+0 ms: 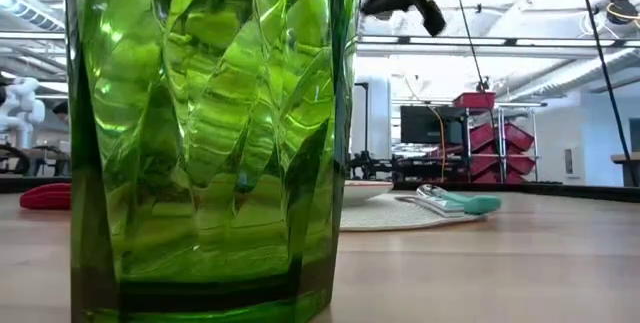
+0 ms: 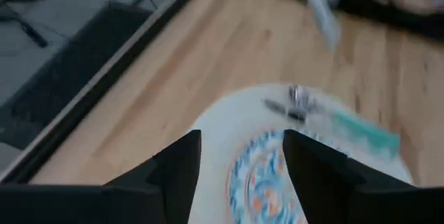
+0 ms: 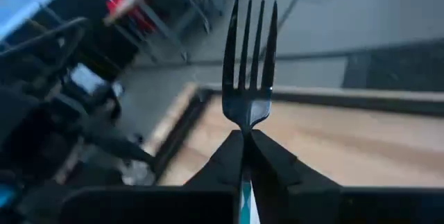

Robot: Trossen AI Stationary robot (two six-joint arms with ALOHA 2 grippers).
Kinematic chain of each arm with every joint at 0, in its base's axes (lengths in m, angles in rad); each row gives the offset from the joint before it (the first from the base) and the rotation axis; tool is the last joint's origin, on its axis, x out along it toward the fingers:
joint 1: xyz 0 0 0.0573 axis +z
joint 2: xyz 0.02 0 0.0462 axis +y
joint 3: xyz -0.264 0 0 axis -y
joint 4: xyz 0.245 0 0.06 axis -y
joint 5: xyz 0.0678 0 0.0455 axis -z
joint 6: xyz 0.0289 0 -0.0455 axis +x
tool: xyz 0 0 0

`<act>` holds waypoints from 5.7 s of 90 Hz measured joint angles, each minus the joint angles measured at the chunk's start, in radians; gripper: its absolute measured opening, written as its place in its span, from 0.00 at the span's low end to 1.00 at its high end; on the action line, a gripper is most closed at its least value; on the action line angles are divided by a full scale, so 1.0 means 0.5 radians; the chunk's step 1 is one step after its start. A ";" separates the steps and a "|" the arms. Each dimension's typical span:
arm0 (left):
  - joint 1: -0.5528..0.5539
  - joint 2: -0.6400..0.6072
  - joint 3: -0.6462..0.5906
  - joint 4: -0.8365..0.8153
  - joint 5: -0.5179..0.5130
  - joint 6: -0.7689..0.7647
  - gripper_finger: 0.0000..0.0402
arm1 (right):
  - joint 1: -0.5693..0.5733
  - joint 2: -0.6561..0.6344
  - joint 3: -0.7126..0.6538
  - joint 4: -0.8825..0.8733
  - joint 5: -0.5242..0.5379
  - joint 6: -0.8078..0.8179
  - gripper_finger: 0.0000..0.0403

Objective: Set table place
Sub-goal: Put the white fork on top of the red table napkin on the white tablemat

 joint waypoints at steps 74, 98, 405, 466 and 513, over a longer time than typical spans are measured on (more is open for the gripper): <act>-0.212 0.175 -0.001 0.599 -0.333 -0.116 0.52 | 0.240 0.441 0.451 0.107 0.328 -0.254 0.00; -0.201 0.291 -0.004 0.636 -0.293 -0.416 0.53 | 0.298 0.441 0.451 0.258 0.412 -0.438 0.00; -0.619 -0.568 -2.061 1.130 0.212 -2.684 0.02 | 0.560 0.016 0.449 -0.961 0.455 -0.509 0.31; -0.618 -0.249 -2.043 1.473 0.161 -2.783 0.18 | 0.549 0.016 0.449 -0.978 0.453 -0.503 0.31; -0.616 -0.375 -2.046 1.444 0.358 -2.882 0.28 | 0.549 0.016 0.449 -0.981 0.441 -0.502 0.31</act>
